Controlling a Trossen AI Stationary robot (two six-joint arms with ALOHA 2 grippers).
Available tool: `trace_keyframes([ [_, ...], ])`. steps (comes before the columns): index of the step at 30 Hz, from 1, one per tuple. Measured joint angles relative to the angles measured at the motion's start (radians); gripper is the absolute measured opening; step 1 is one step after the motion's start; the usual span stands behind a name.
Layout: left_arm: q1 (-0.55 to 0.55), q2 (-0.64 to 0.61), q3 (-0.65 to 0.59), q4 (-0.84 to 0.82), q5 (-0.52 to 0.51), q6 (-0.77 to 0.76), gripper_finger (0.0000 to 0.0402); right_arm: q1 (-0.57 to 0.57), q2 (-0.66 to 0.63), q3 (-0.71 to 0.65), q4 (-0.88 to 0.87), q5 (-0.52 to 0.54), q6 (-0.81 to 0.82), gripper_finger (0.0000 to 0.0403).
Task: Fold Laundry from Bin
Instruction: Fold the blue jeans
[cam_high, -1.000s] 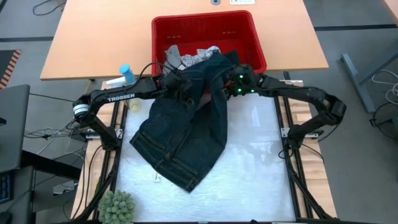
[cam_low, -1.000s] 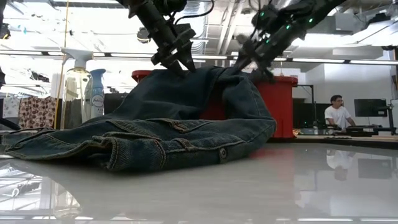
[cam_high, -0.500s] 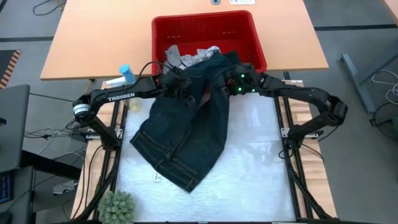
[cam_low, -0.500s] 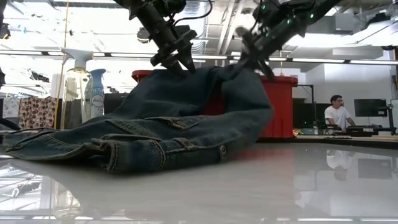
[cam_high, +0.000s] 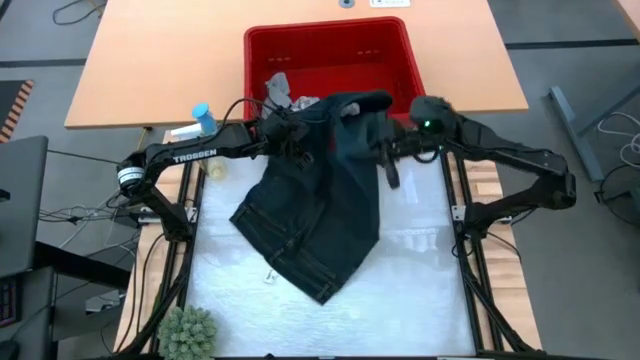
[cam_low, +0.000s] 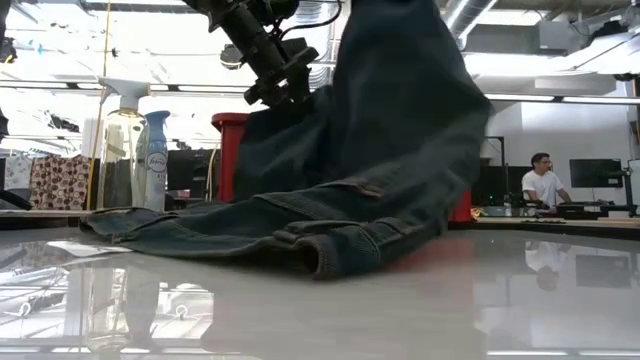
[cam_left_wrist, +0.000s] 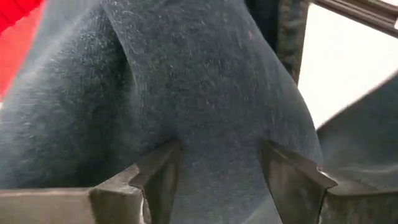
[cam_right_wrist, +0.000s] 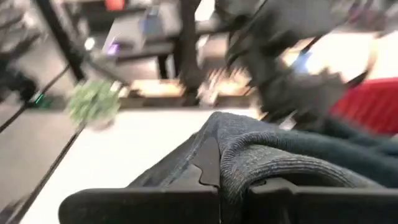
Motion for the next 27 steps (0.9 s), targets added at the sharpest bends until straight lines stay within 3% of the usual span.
trace_keyframes([
  [5,0.010,0.000,-0.001,0.036,-0.031,0.002,0.0211,-0.001,0.025,0.005,-0.158,-0.212,0.125,0.0026],
  [9,0.025,0.000,-0.001,0.077,0.023,-0.013,0.0211,0.052,0.076,0.005,-0.237,-0.332,0.231,0.0026],
  [15,0.029,0.000,-0.001,0.075,0.085,-0.015,0.0210,0.229,0.152,0.005,-0.262,-0.360,0.337,0.0026],
  [19,0.017,0.000,-0.001,0.018,0.183,-0.044,0.0210,0.312,0.204,0.005,-0.276,-0.360,0.384,0.0026],
  [23,-0.029,0.000,-0.001,-0.076,0.276,-0.057,0.0210,0.364,0.245,0.005,-0.323,-0.360,0.417,0.0030],
  [27,-0.105,0.000,-0.001,-0.189,0.278,-0.088,0.0210,0.416,0.287,0.005,-0.408,-0.355,0.417,0.0037],
])
